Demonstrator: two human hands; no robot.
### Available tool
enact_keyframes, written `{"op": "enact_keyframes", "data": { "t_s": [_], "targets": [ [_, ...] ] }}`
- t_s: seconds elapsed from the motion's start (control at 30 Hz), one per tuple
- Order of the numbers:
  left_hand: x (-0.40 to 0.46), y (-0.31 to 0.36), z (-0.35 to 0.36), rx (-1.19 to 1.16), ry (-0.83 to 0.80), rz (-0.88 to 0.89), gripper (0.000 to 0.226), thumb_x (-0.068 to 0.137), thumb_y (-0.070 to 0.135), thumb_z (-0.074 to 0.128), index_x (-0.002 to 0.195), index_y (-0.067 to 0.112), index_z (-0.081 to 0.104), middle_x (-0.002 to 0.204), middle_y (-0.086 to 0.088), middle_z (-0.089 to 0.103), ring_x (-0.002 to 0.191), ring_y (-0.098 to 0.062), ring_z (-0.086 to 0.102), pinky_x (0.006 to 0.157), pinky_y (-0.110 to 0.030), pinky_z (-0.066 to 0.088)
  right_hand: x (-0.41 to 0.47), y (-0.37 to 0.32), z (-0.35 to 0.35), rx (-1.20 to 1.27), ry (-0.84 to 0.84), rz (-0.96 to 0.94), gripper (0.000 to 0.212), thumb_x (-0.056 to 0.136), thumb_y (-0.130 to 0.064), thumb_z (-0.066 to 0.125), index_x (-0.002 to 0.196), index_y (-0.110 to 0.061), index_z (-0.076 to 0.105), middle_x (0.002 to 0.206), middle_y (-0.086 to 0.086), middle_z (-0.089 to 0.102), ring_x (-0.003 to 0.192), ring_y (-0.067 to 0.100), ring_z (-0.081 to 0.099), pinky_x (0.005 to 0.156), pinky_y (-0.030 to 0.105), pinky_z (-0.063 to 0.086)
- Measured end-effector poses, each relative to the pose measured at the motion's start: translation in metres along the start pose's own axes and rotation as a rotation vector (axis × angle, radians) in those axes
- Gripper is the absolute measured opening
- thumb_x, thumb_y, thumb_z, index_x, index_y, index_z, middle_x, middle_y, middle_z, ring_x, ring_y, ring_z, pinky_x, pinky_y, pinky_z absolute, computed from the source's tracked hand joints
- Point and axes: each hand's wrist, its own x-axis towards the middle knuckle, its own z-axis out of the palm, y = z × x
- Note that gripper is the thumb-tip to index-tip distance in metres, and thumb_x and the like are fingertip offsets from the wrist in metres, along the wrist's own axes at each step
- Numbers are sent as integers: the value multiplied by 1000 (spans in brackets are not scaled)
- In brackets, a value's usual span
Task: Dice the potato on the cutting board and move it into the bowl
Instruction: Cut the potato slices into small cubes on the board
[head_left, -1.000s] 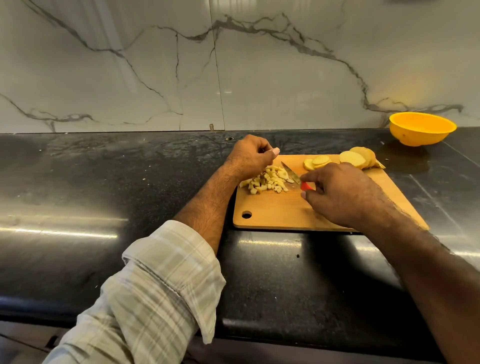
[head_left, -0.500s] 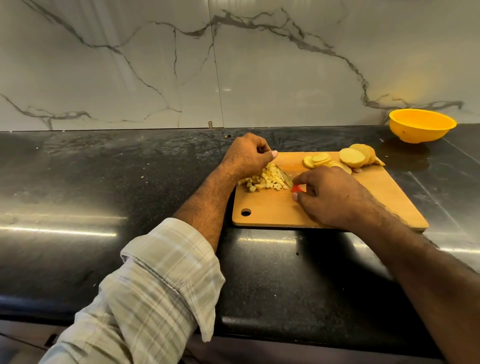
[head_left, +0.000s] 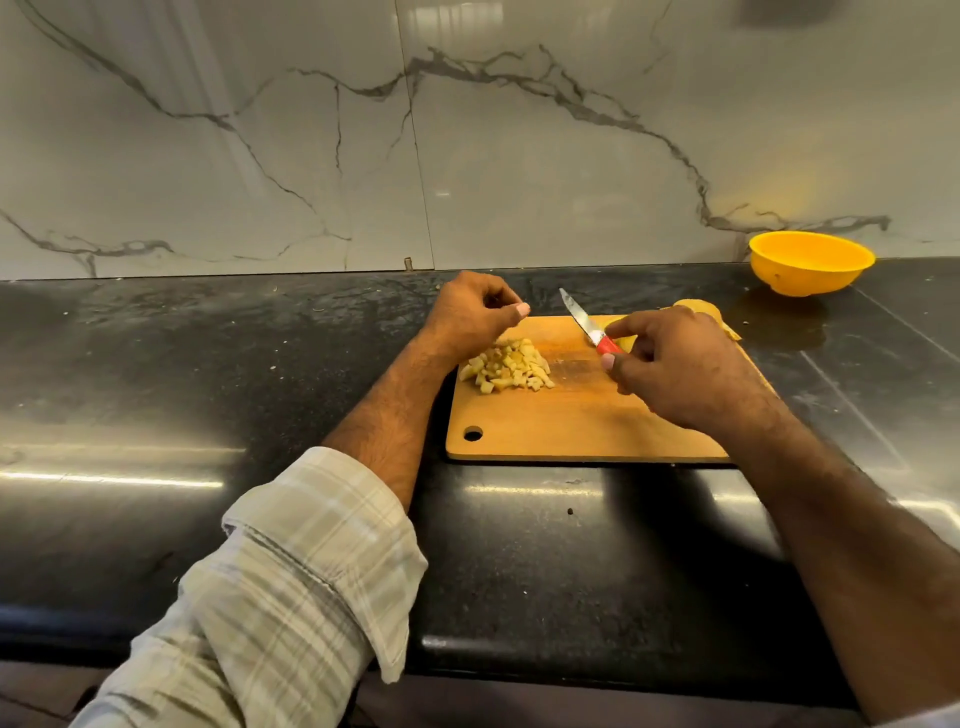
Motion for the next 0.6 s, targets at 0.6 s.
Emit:
{"op": "enact_keyframes", "data": {
  "t_s": [0.6],
  "targets": [
    [-32,65,71,368,-218,176,44,83,70,74,105,33,73,108,18,71,99,-5,64,106,-49,35,9,31,-24,26,278,172,15,91,-27,69,103,-19,74,100,5,70,88,21,62,67,31,45]
  ]
}}
